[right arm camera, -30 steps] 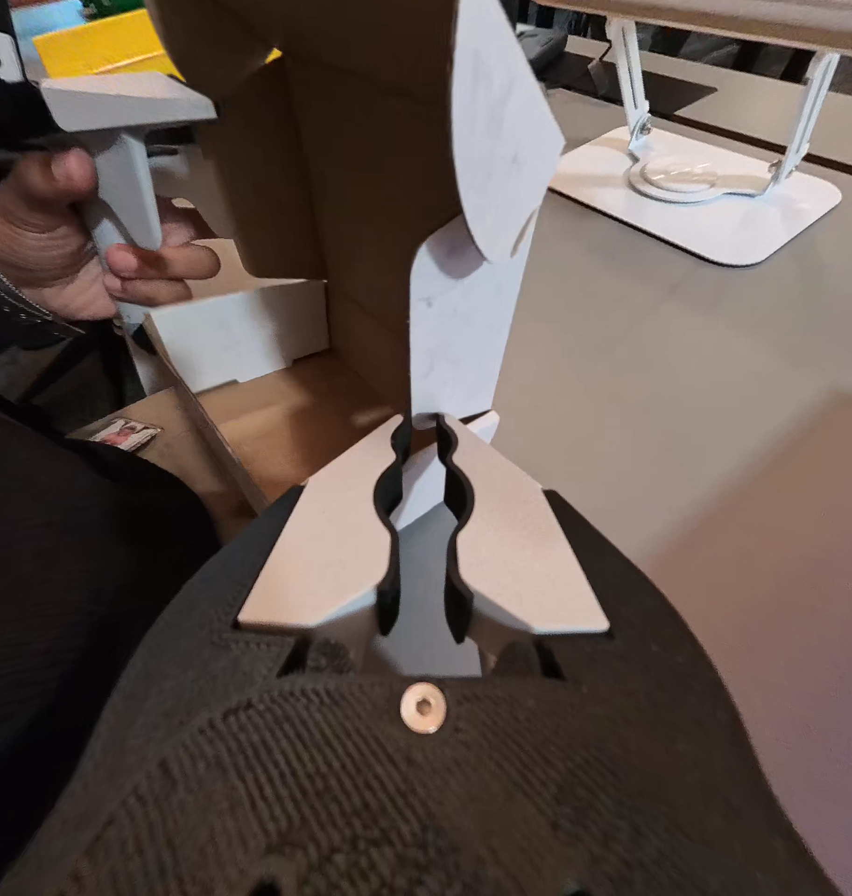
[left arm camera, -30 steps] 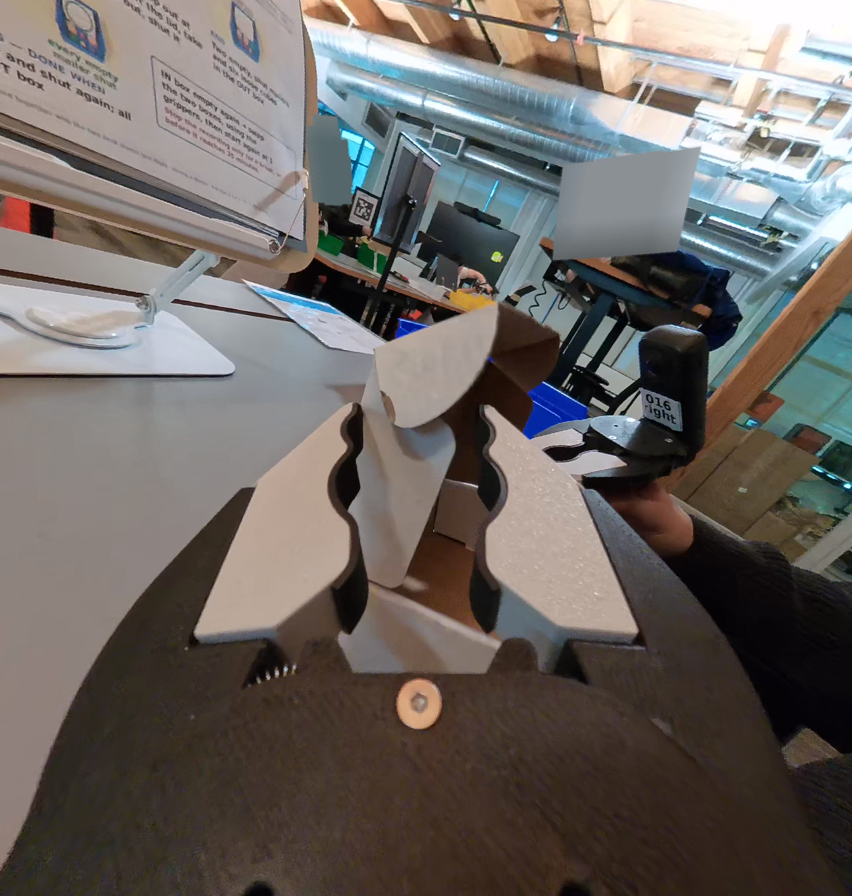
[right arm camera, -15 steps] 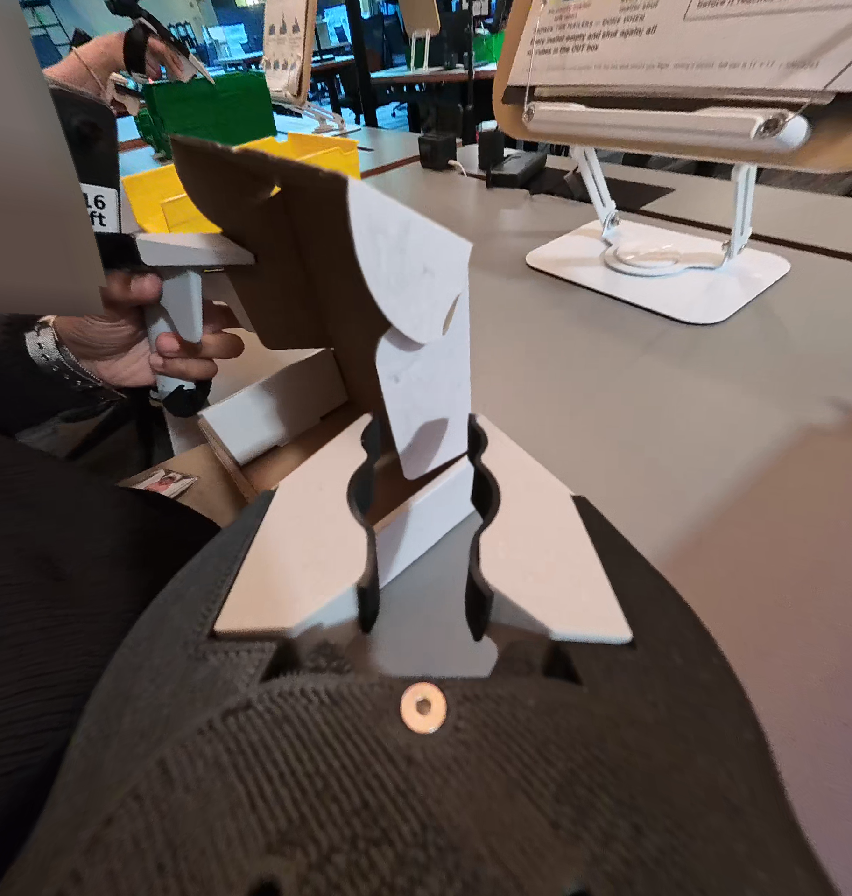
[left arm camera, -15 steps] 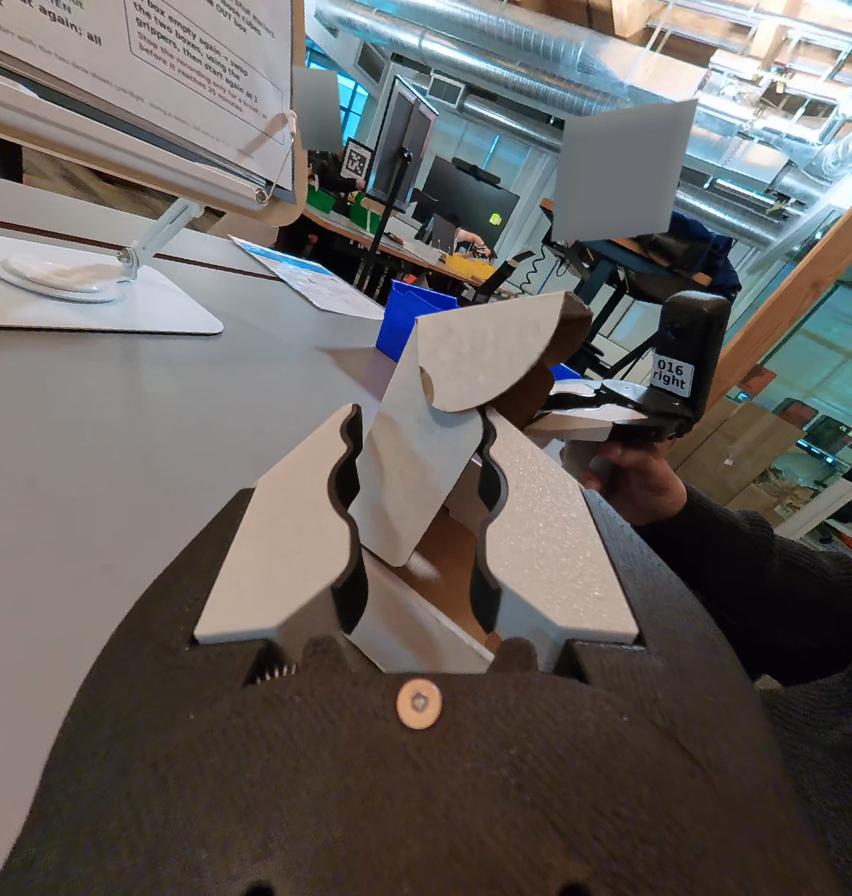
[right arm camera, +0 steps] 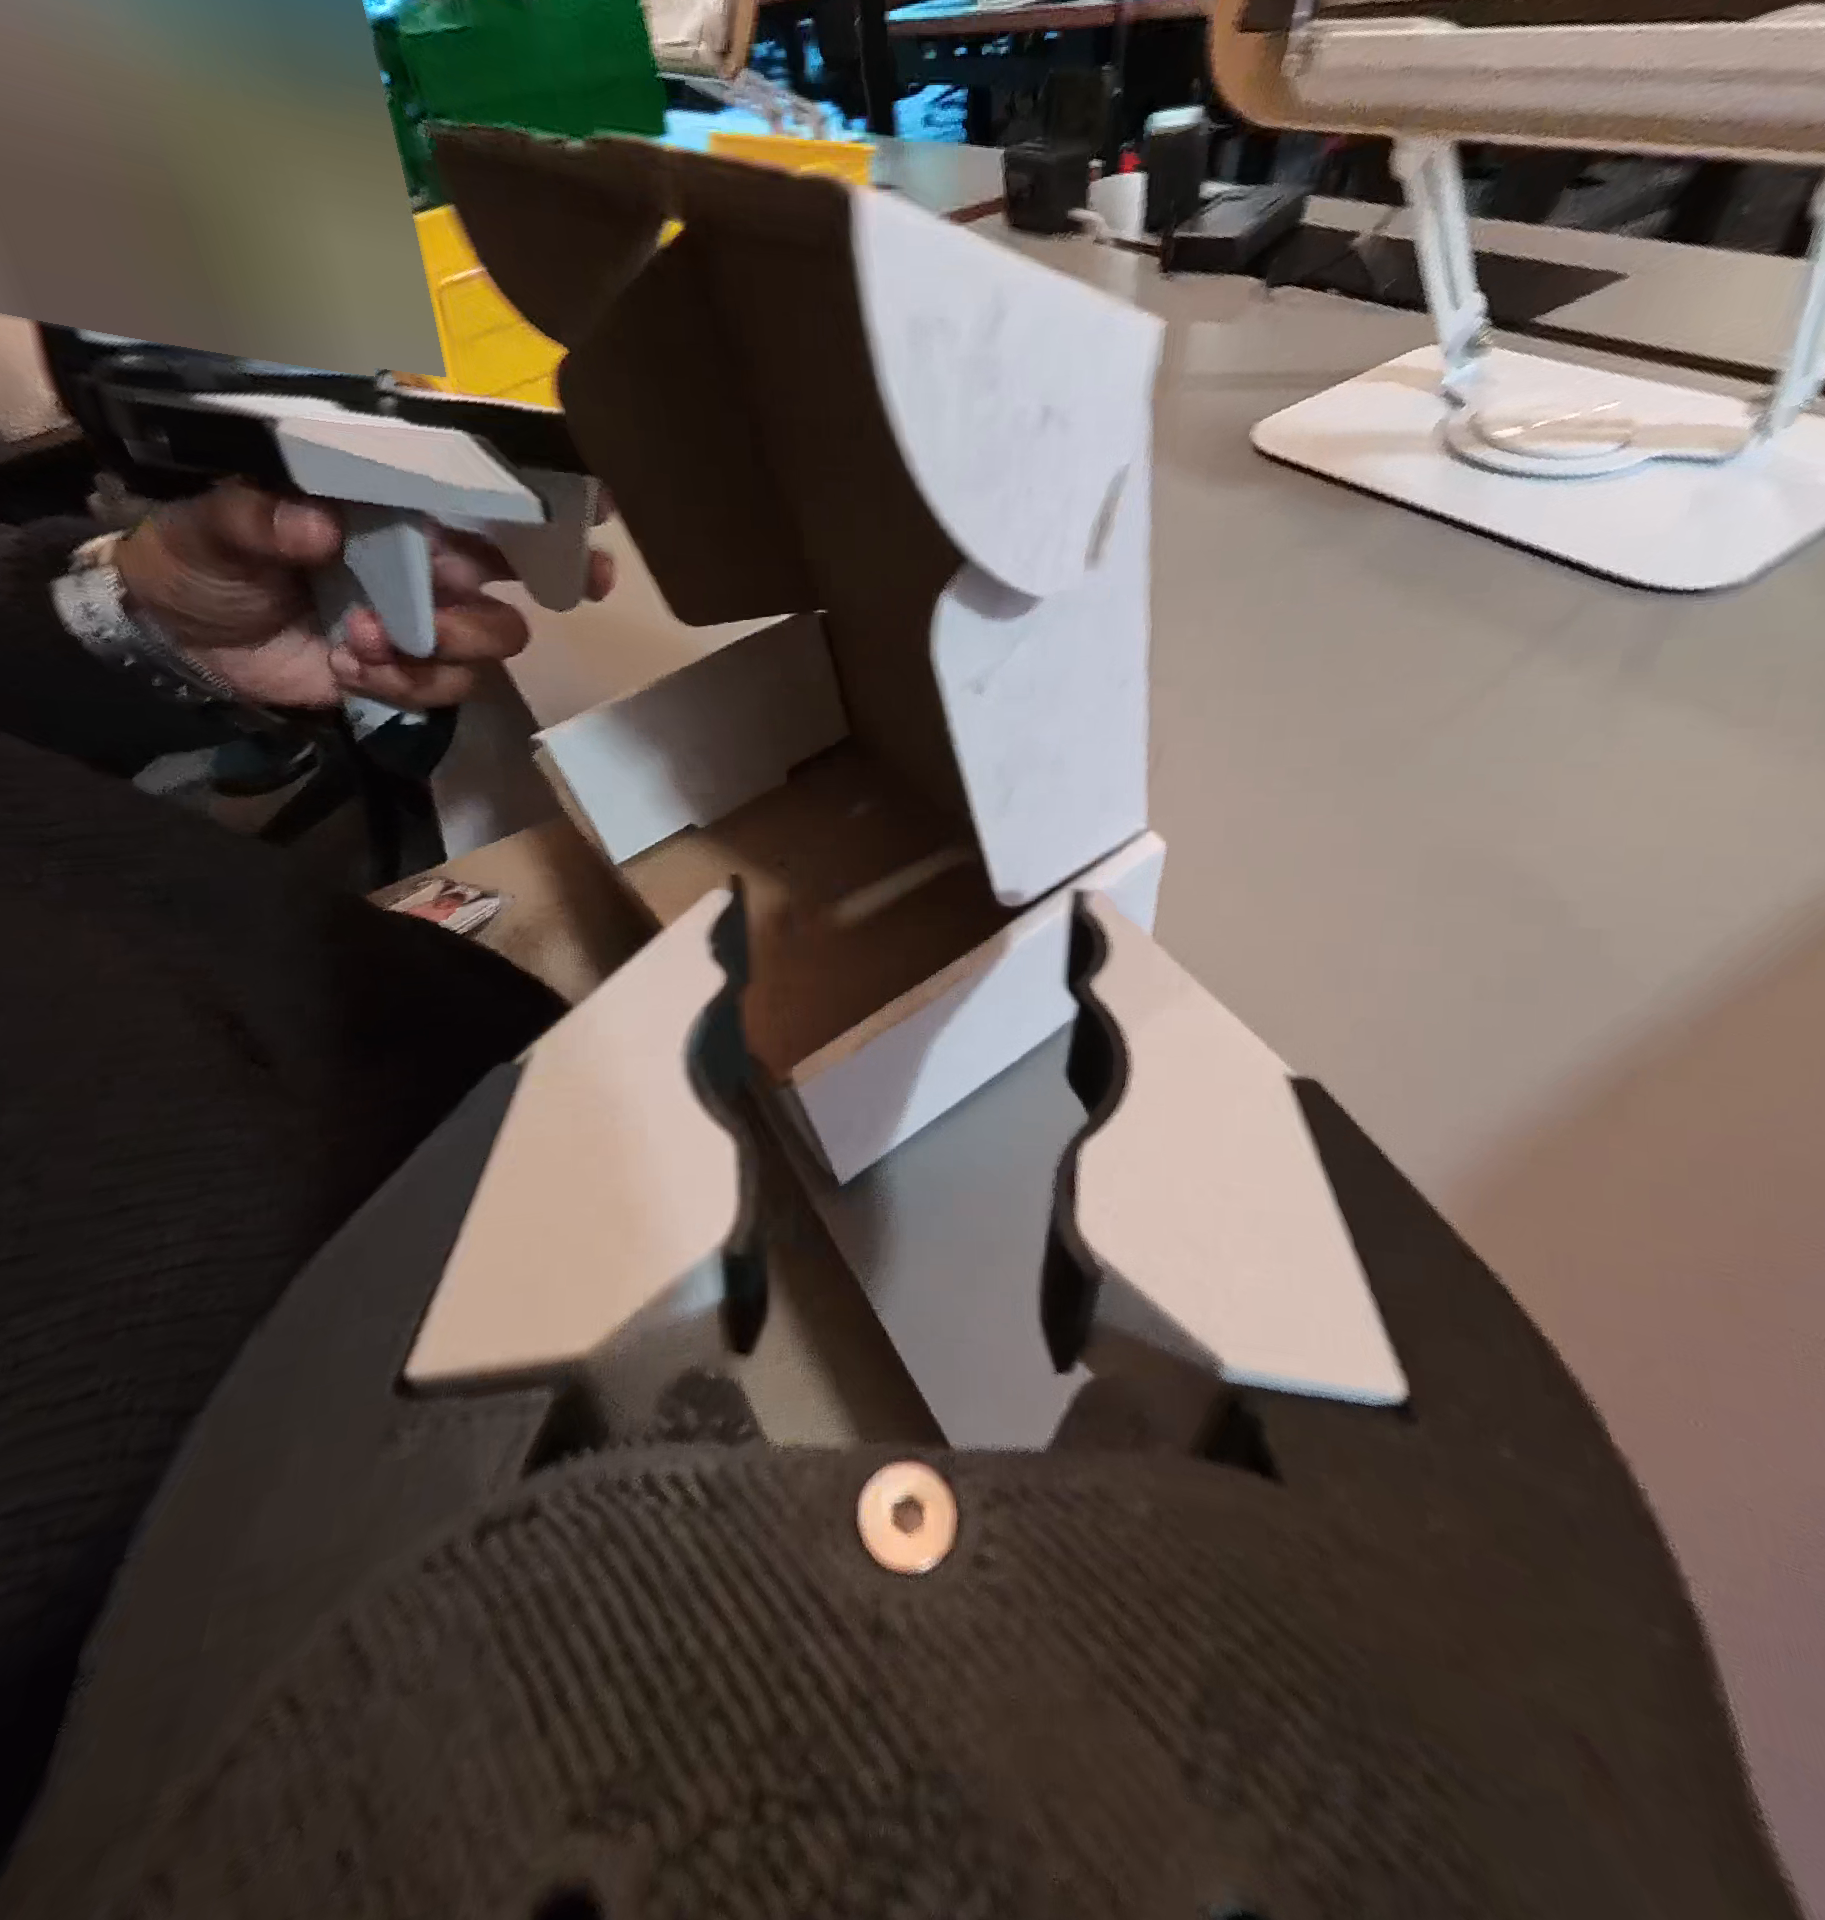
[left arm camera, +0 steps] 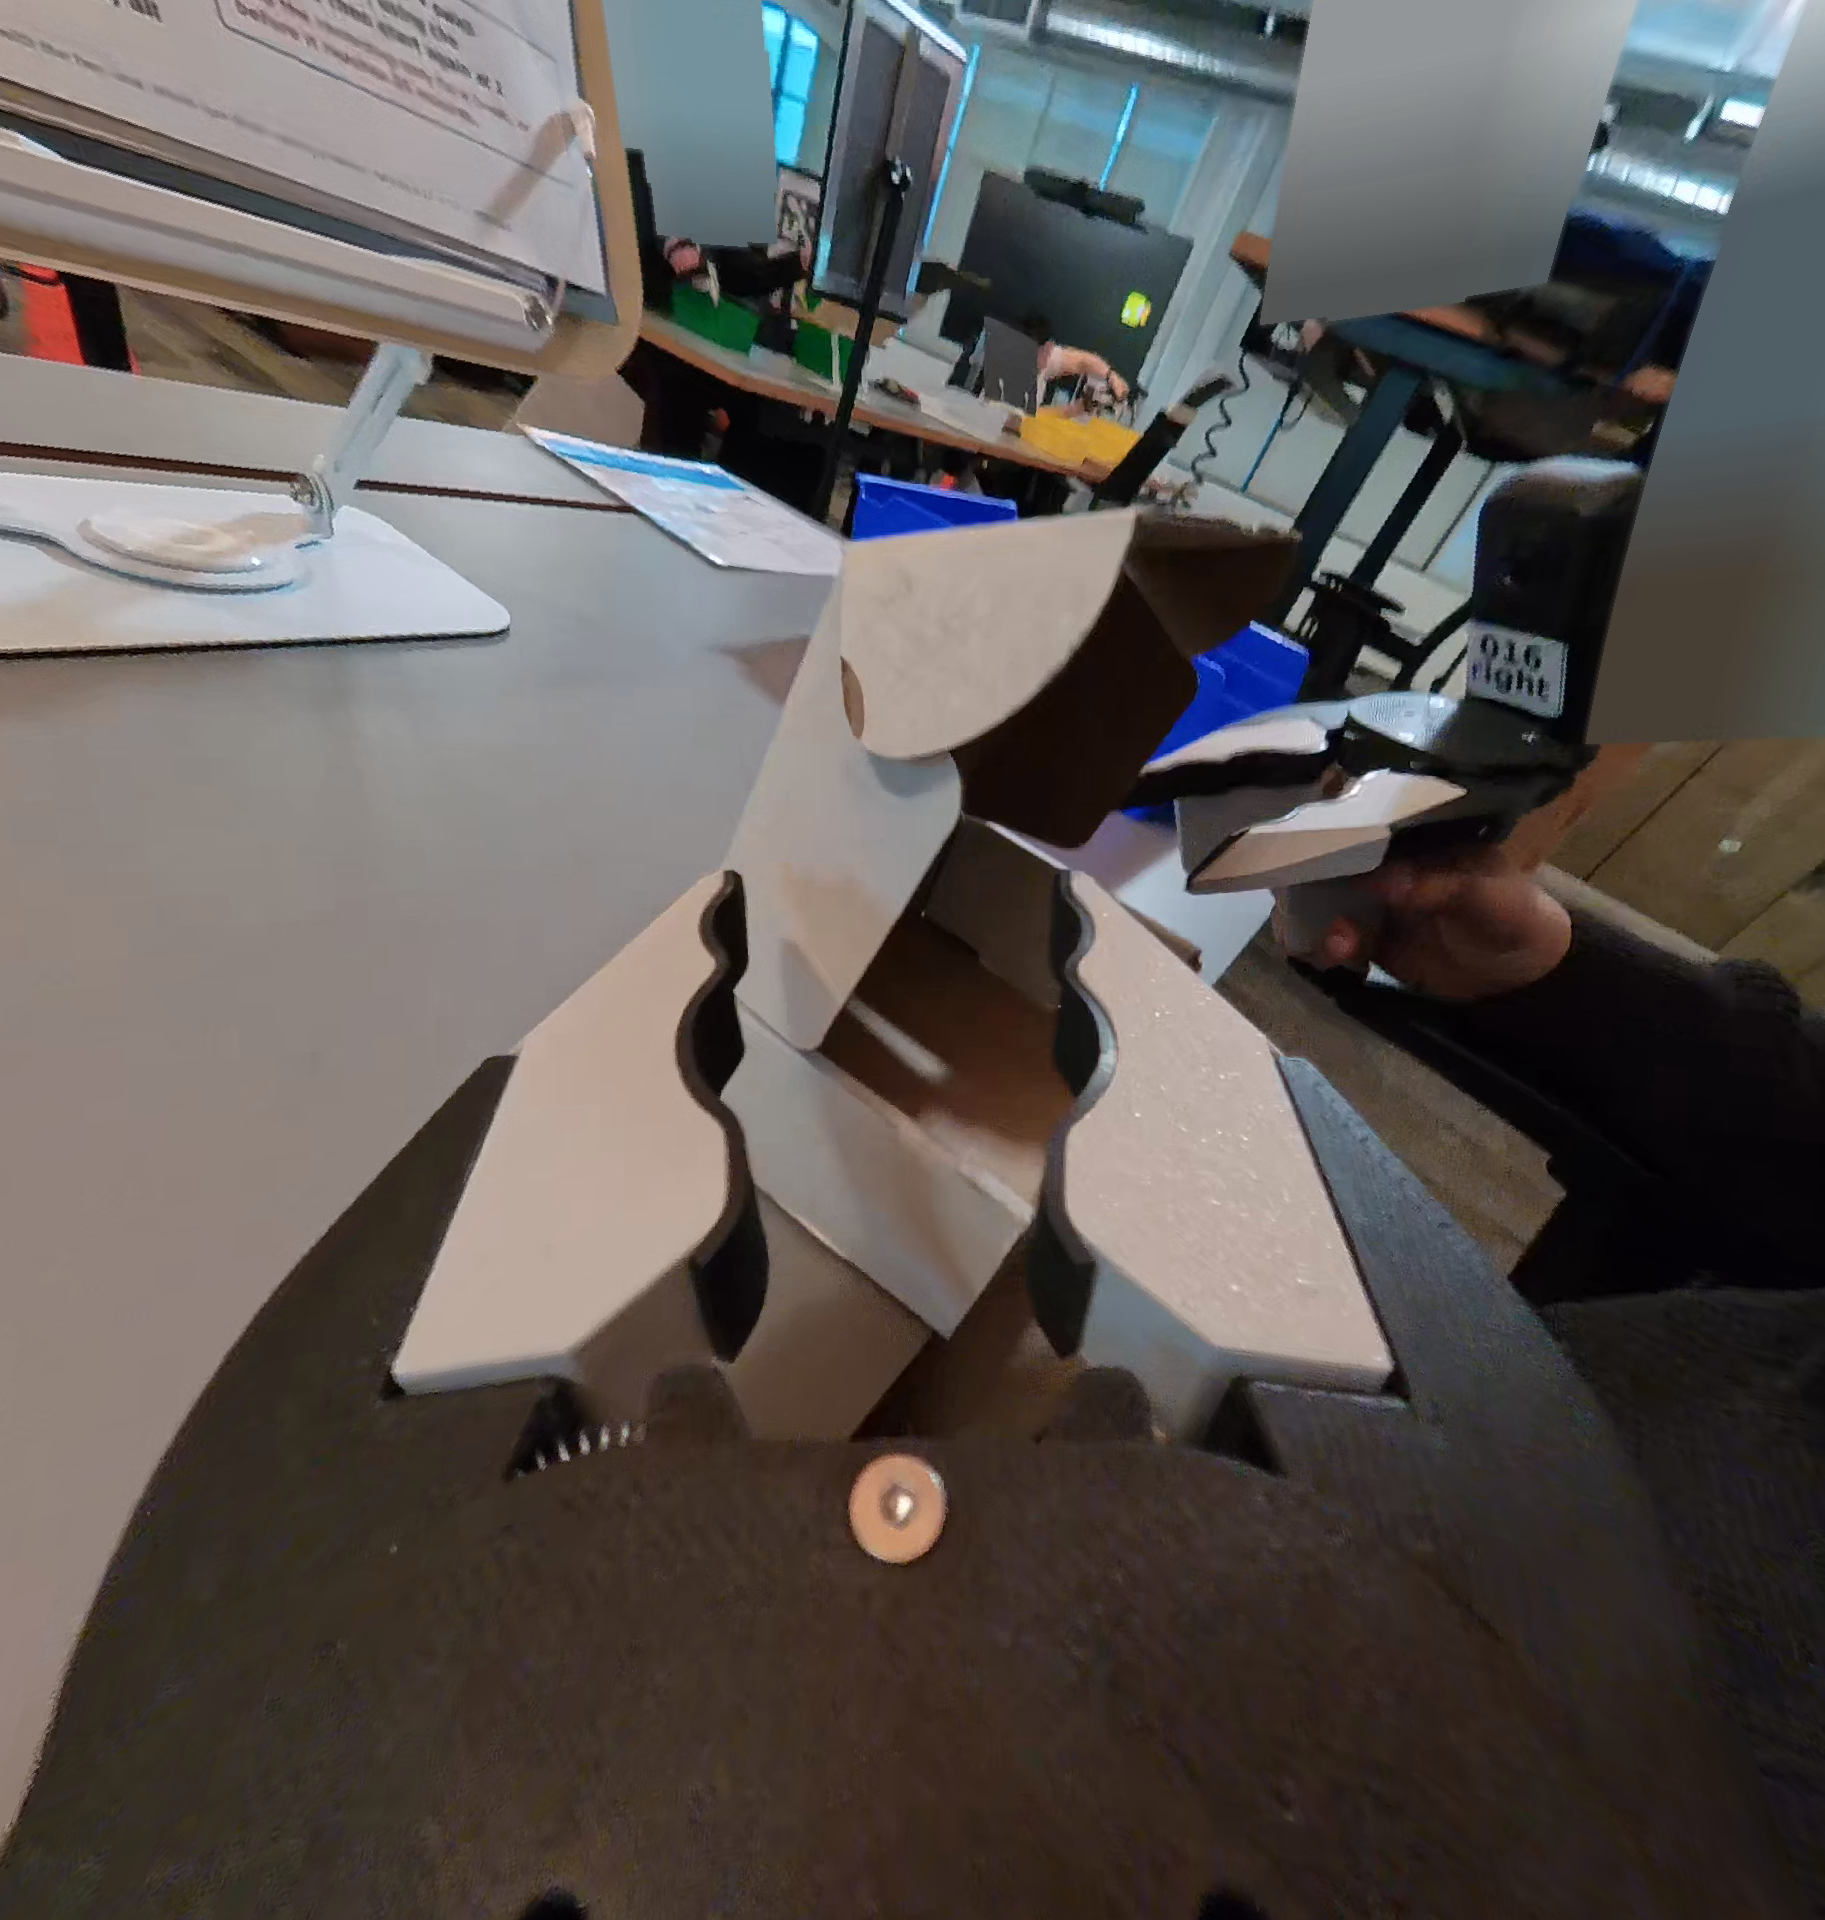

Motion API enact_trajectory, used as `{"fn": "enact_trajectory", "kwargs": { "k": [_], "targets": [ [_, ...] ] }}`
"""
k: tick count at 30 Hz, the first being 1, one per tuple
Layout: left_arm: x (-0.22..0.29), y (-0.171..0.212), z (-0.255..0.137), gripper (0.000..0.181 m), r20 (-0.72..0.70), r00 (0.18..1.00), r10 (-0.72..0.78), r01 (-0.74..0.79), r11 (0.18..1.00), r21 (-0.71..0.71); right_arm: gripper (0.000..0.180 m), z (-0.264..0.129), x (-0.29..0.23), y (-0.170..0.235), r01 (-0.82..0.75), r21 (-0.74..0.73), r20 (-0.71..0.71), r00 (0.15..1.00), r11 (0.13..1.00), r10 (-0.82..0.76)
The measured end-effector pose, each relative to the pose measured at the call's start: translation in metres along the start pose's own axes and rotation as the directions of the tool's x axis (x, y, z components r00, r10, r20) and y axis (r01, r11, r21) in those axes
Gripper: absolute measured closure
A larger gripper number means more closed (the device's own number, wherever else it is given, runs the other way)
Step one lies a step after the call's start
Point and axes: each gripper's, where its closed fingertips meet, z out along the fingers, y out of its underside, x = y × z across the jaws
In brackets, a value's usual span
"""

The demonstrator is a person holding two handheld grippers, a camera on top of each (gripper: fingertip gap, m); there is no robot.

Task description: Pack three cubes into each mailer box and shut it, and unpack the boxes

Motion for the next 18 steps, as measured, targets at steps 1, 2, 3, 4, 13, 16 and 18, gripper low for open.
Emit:
{"fn": "enact_trajectory", "kwargs": {
  "k": [1, 2, 3, 4, 13, 16, 18],
  "targets": [
    [0.002, 0.003, -0.001, 0.119, -0.004, 1.000, 0.011, -0.011, 1.000, -0.025, 0.114, 0.000, -0.004, -0.001, 0.019, 0.004, 0.014, 1.000, 1.000, -0.019],
    [0.005, 0.007, -0.002, 0.113, -0.015, 1.000, 0.016, -0.017, 0.998, -0.053, 0.113, -0.001, -0.008, -0.002, 0.040, 0.006, 0.020, 0.999, 0.999, -0.041],
    [0.007, 0.010, -0.003, 0.110, -0.026, 0.999, 0.019, -0.021, 0.997, -0.076, 0.112, 0.000, -0.011, 0.000, 0.056, -0.005, 0.029, 0.998, 0.998, -0.056],
    [0.008, 0.013, -0.004, 0.107, -0.033, 0.999, 0.023, -0.026, 0.995, -0.093, 0.110, 0.001, -0.013, 0.002, 0.062, -0.024, 0.036, 0.997, 0.998, -0.062],
    [0.012, 0.050, 0.011, 0.099, -0.034, 0.978, 0.206, -0.207, 0.936, -0.284, 0.091, 0.022, 0.001, 0.041, 0.237, -0.309, -0.031, 0.966, 0.921, -0.259],
    [0.003, 0.056, 0.021, 0.097, -0.004, 0.949, 0.314, -0.299, 0.900, -0.317, 0.100, 0.033, 0.007, 0.040, 0.251, -0.332, -0.036, 0.960, 0.909, -0.278],
    [-0.004, 0.056, 0.029, 0.097, -0.007, 0.920, 0.391, -0.371, 0.866, -0.334, 0.099, 0.041, 0.017, 0.037, 0.265, -0.345, -0.052, 0.953, 0.900, -0.300]
  ]
}}
